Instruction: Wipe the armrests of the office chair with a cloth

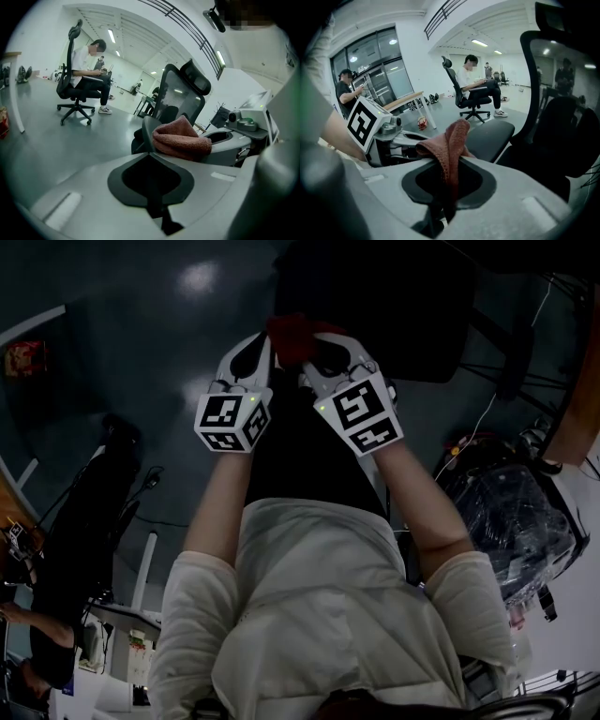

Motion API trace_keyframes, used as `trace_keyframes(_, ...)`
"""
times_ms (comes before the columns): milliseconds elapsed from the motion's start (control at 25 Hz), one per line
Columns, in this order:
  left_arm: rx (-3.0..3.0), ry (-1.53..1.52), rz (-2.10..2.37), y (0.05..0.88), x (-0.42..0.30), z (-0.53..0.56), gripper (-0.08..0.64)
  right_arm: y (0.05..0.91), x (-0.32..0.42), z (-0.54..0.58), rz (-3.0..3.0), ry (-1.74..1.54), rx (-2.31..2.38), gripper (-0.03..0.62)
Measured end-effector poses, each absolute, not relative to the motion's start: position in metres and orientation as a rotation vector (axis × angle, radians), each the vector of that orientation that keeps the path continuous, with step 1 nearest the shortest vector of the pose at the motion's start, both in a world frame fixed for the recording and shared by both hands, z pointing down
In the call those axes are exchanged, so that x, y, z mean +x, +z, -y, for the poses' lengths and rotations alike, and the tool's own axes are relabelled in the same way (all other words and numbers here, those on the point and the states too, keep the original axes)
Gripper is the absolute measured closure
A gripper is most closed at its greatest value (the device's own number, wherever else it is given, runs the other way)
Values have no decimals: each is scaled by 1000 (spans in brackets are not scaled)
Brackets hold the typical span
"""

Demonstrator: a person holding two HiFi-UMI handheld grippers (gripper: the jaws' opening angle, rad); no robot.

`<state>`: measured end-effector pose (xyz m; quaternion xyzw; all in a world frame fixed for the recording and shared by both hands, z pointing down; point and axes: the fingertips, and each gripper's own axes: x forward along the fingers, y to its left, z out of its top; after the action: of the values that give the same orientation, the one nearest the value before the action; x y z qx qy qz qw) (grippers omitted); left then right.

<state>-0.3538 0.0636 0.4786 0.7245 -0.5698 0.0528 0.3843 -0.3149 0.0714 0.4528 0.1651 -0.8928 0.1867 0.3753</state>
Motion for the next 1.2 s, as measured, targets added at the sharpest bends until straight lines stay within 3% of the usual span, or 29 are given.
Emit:
trace_keyframes(480, 1828, 138, 1432, 478, -344, -99, 555, 446, -283, -130, 2267, 654, 357, 548)
trace_keyframes(680, 1832, 127, 1426, 478, -337, -98, 557, 445, -244, -35, 2276, 667, 734, 548)
trace_keyframes(920, 1833, 149, 1422, 481, -335, -97, 557, 465, -249, 71, 2309, 583, 885, 548)
trace_keyframes(1200, 1806, 148, 1448, 484, -338, -96, 557, 487, -277, 85, 2388, 673, 815, 549)
